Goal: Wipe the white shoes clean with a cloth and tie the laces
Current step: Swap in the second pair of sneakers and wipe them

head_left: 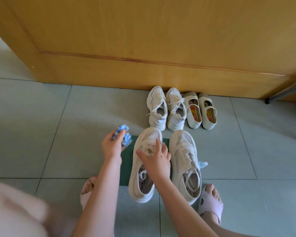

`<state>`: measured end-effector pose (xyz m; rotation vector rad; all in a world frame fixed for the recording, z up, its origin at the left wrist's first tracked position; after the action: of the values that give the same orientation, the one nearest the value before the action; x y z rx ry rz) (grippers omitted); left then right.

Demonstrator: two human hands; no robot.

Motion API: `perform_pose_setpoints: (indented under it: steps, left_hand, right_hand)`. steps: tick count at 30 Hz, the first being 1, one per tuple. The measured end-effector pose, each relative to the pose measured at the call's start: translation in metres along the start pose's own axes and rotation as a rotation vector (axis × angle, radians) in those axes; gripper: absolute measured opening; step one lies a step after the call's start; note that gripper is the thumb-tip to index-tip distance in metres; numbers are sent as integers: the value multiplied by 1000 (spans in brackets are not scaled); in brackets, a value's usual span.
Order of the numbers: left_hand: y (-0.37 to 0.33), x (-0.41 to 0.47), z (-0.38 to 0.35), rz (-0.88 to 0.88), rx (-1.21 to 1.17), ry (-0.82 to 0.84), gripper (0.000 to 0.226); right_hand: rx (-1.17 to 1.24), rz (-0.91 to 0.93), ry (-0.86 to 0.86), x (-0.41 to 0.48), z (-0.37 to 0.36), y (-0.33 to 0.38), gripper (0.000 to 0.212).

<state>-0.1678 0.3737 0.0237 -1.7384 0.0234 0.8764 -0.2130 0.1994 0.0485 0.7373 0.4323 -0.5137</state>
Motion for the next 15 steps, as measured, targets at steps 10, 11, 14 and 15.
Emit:
perform_pose_setpoints:
  steps: [10,11,14,15]
  left_hand:
    - [-14,42,-50,-227,296,119,25]
    - [-18,44,-57,-276,325,135,25]
    - [-23,47,-82,-424,486,253,25]
    - [-19,46,-91,-452,547,310,25]
  right_hand:
    - [-48,81,-4,6,2,-17,77]
    - [-51,96,7,5,2,-17,77]
    - [-34,115,23,5,3,-18,77]
    - [-32,114,22,6,3,-18,77]
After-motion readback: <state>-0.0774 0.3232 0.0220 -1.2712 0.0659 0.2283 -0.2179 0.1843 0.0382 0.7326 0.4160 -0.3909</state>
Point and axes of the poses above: each hand's wrist, its own x-axis towards the middle knuckle, its own z-axis out of the back of the hand, y = z × x, the point moved 8 cm from there along x, towards the middle knuckle, and after that the axes turned 3 degrees about -z, right-handed, at the moved point
